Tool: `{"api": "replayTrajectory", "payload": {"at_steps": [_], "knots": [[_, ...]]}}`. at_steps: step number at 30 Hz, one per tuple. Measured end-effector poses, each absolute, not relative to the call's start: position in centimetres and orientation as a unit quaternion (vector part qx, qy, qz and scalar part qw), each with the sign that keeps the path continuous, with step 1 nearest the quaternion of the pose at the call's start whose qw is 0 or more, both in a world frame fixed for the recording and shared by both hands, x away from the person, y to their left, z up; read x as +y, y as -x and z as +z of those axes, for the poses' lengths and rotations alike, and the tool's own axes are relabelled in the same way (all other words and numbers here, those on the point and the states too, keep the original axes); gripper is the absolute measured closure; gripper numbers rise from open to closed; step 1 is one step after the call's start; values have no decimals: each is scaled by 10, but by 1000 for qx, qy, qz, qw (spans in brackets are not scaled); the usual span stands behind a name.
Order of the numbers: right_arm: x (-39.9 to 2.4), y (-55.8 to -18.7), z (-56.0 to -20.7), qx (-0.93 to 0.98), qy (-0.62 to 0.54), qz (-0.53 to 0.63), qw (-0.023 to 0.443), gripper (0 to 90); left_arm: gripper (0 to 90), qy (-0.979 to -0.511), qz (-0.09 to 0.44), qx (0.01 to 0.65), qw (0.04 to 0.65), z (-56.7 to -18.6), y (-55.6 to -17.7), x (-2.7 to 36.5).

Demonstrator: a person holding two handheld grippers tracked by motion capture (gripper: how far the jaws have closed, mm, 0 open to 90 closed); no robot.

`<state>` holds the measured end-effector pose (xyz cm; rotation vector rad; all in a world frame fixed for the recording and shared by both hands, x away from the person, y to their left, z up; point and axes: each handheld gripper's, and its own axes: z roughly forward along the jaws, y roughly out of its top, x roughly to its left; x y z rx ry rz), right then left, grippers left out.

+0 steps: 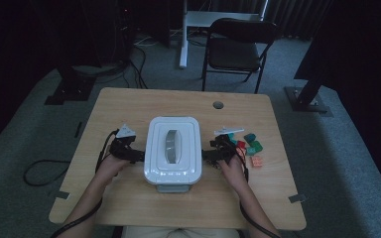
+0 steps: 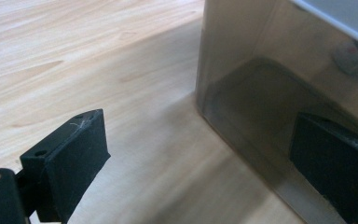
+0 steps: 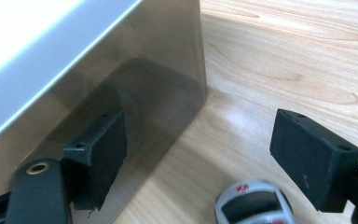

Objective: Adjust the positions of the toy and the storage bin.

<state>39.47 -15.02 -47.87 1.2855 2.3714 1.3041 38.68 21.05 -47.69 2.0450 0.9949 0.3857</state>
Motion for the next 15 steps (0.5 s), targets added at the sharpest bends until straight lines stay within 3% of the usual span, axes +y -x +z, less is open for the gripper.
{"api": "replayTrajectory", "payload": {"at_steps": [15], "knots": [[-177, -348, -482, 781, -421, 448, 107, 182, 50, -818, 137, 371, 417, -479, -357, 188]]}}
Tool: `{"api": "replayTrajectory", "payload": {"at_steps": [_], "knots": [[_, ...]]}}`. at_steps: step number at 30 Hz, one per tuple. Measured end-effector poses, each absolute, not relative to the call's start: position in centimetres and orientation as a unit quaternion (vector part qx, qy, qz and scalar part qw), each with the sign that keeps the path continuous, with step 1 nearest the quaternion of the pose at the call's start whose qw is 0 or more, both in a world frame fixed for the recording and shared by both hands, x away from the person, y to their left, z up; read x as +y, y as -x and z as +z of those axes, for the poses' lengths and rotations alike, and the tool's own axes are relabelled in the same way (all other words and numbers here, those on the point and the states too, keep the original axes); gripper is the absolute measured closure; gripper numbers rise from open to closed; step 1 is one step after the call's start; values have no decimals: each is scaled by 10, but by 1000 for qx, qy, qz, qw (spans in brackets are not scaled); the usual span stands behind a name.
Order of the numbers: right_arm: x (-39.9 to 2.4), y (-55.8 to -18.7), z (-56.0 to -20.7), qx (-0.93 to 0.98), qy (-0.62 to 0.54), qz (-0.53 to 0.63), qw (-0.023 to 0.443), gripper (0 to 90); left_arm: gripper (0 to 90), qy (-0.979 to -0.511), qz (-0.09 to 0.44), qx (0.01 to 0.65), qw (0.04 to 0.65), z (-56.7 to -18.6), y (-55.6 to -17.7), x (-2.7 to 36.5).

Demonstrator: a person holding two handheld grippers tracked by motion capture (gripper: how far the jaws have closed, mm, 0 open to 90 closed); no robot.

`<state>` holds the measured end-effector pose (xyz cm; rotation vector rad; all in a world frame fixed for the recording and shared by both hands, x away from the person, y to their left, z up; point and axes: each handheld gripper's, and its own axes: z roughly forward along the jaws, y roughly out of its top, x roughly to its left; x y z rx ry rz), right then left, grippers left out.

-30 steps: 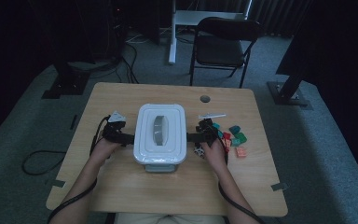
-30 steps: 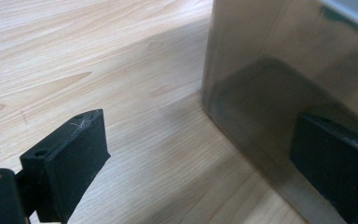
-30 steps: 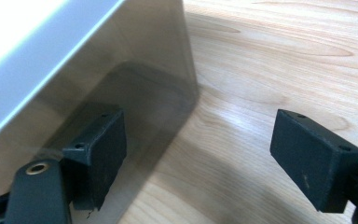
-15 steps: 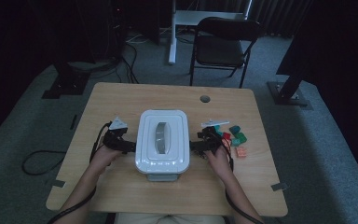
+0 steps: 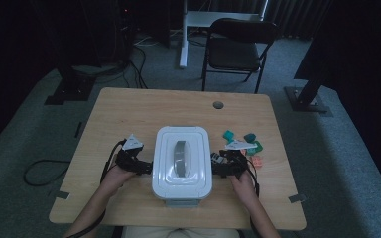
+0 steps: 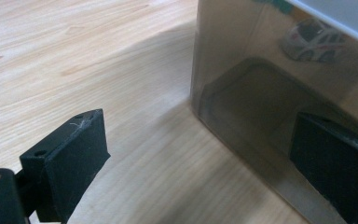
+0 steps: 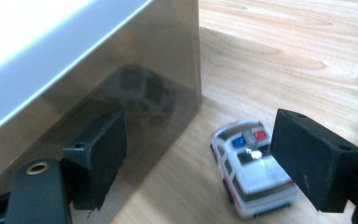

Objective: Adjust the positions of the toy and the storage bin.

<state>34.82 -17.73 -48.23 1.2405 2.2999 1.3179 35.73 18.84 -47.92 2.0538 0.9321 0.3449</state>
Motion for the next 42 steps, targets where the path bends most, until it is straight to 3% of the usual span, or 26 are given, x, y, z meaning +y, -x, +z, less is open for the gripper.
{"api": "replayTrajectory", "payload": {"at_steps": [17, 25, 29, 35, 42], "knots": [[-200, -320, -485, 771, -429, 452, 129, 181, 45, -827, 123, 347, 424, -480, -342, 167], [-211, -318, -491, 773, -433, 449, 117, 123, 25, -831, 110, 349, 418, -484, -342, 162], [-213, -314, -492, 777, -423, 446, 135, 123, 26, -830, 112, 358, 412, -486, -340, 163], [-233, -299, -498, 789, -405, 427, 175, 133, 26, -823, 93, 394, 399, -487, -326, 191], [-257, -291, -514, 808, -397, 414, 131, 133, 26, -823, 91, 396, 398, -478, -311, 214]]}}
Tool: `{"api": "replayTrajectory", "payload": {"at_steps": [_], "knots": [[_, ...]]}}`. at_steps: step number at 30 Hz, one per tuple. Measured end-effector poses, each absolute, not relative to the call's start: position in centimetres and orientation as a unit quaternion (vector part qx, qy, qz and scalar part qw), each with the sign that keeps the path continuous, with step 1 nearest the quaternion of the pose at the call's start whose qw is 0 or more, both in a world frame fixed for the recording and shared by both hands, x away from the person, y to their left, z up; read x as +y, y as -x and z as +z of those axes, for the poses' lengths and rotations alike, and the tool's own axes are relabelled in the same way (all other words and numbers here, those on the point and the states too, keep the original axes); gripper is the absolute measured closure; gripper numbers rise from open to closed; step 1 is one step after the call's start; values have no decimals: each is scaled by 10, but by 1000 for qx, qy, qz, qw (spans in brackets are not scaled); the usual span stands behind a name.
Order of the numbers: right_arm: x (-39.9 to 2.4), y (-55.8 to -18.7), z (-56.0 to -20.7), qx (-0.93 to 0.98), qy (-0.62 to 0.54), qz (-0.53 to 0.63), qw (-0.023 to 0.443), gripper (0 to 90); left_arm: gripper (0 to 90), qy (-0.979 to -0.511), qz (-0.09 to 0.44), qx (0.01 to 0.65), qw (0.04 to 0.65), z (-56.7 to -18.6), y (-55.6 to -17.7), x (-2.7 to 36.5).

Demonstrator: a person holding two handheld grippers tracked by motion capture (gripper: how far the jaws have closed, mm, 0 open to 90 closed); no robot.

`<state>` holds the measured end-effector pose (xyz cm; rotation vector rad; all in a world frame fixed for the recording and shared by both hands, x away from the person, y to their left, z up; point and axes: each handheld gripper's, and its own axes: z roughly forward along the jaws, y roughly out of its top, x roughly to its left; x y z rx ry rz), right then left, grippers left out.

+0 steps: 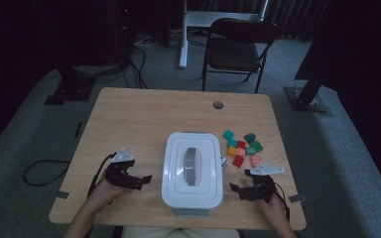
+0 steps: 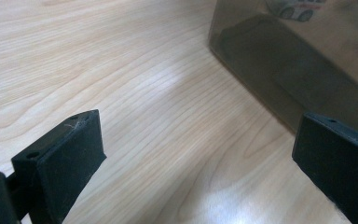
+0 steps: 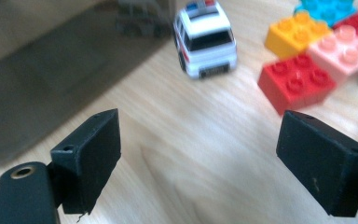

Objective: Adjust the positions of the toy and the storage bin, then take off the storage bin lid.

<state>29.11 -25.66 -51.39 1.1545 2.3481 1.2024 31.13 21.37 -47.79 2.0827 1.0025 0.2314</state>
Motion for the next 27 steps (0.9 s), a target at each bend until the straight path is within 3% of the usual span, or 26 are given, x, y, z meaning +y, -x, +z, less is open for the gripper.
{"api": "replayTrajectory", "payload": {"at_steps": [11, 16, 27], "knots": [[-265, -292, -527, 826, -393, 380, 140, 132, 26, -811, 130, 405, 401, -439, -298, 219], [-259, -293, -528, 834, -388, 357, 165, 119, 26, -809, 126, 385, 425, -417, -290, 206], [-259, -293, -528, 833, -389, 357, 164, 120, 25, -832, 112, 325, 436, -393, -280, 159]]}}
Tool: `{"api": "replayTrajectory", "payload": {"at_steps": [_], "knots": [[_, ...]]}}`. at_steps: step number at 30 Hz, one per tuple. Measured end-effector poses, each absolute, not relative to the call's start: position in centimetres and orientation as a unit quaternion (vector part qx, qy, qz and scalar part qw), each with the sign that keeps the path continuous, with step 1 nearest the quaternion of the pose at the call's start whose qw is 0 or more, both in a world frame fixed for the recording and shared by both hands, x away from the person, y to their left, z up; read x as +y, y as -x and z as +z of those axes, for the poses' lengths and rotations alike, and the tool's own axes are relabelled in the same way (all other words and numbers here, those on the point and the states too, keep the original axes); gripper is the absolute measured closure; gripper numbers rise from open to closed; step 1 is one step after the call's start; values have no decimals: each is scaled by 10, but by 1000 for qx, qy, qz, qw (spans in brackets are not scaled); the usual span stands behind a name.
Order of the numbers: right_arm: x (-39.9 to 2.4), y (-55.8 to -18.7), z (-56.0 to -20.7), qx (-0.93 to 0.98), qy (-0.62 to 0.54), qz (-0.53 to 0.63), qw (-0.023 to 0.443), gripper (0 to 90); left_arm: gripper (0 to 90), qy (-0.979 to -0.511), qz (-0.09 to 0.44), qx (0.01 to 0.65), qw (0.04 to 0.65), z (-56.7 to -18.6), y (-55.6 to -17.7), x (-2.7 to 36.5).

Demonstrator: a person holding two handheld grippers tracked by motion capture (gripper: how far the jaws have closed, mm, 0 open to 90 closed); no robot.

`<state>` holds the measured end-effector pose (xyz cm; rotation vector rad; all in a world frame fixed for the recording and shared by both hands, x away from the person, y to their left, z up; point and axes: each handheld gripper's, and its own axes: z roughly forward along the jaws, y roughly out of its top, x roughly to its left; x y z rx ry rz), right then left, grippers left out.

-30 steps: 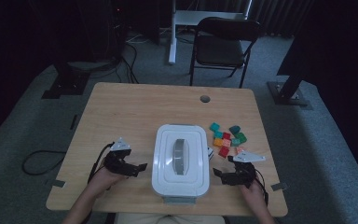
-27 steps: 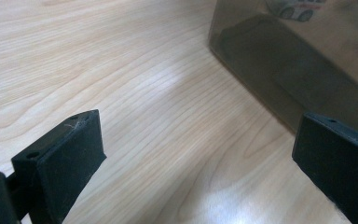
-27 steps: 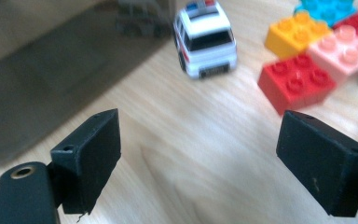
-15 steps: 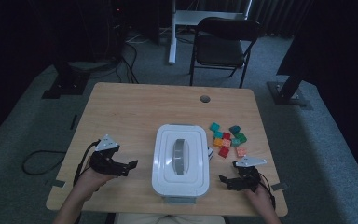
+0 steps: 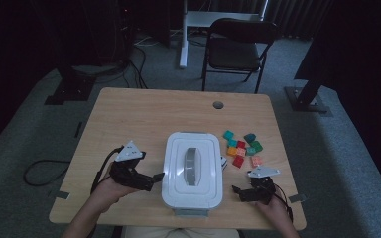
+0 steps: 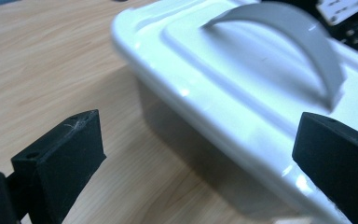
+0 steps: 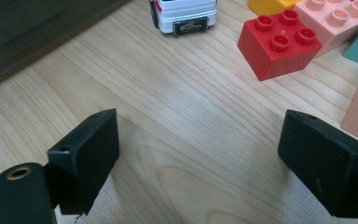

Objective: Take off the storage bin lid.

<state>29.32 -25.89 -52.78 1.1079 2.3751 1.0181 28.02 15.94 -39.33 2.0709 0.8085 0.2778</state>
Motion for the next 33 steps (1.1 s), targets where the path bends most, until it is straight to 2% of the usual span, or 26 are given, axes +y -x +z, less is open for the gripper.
{"api": "replayTrajectory", "payload": {"at_steps": [17, 22, 33], "knots": [[-259, -293, -528, 833, -389, 357, 164, 121, 25, -852, 85, 279, 435, -390, -284, 103], [-259, -293, -528, 833, -389, 357, 165, 121, 26, -861, 93, 270, 421, -393, -289, 86], [-259, -293, -528, 832, -390, 357, 165, 123, 46, -864, 88, 274, 413, -390, -293, 64]]}}
